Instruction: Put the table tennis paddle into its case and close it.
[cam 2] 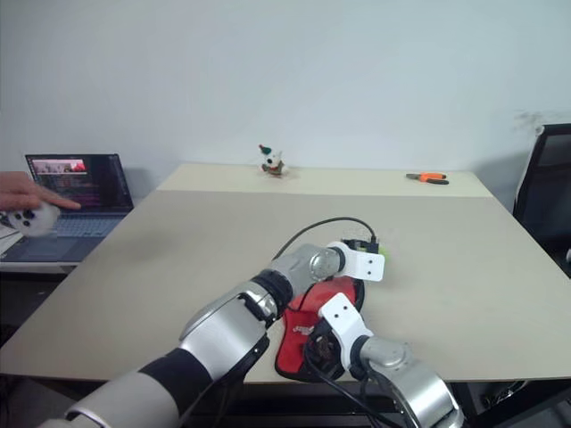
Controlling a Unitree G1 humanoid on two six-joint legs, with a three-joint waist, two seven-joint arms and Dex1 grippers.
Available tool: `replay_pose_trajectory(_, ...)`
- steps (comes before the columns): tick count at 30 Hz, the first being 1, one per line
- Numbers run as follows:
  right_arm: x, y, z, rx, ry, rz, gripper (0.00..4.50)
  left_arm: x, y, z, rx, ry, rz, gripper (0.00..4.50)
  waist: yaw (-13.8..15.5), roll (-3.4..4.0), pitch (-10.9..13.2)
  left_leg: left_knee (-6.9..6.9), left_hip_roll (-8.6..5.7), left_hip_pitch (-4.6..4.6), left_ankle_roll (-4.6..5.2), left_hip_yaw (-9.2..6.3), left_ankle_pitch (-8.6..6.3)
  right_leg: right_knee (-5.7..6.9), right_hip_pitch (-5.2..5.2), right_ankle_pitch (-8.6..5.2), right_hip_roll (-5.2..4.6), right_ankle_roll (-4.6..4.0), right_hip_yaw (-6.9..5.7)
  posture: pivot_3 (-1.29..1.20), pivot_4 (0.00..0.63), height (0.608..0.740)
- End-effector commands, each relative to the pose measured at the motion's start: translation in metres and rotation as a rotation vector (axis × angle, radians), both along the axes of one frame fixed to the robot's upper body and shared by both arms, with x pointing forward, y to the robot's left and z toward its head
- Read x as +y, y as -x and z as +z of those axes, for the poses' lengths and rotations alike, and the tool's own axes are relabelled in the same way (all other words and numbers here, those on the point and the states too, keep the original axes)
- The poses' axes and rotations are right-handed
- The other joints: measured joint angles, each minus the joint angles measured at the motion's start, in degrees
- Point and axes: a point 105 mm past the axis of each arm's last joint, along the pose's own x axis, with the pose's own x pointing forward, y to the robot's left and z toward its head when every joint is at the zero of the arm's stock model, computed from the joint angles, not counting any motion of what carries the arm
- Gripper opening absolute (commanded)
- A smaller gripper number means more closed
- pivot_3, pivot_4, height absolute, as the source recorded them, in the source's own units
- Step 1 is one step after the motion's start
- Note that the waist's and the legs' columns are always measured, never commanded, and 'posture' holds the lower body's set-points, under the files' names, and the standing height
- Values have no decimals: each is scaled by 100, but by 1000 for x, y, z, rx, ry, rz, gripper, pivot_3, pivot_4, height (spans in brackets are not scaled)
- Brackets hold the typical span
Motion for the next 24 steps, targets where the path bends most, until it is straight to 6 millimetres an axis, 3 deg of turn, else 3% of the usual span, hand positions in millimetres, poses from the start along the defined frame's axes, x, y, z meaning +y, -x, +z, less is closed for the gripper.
replay_pose_trajectory(1,0,37,-72,361,101,63,4500,16,-13,26,-47,73,50,2590,-10,7,-7,0,2,2,0,0,0,1,0,0,2,0,0,0,150,740)
replay_pose_trajectory(3,2,32,-71,354,96,65,4500,30,-21,35,-55,104,98,2590,-23,10,-15,0,5,11,0,0,0,4,6,0,4,0,1,0,150,740)
replay_pose_trajectory(7,7,21,-66,332,81,69,4500,58,-35,59,70,338,229,2590,-43,7,-21,3,13,29,0,0,2,6,17,0,7,0,1,0,150,740)
replay_pose_trajectory(14,16,7,-55,302,37,72,4500,108,-43,88,194,603,277,2590,-159,4,-23,1,40,107,-2,2,1,5,79,0,7,0,2,0,150,740)
replay_pose_trajectory(17,24,0,-38,268,-23,81,4500,133,-39,89,314,750,261,2590,-187,5,-23,0,75,116,-5,26,0,6,76,1,11,-1,-15,0,150,740)
replay_pose_trajectory(24,34,-15,18,158,-164,145,4500,153,-17,70,550,888,148,2590,-181,11,-12,-9,100,79,-7,44,1,17,16,21,56,-36,0,0,150,740)
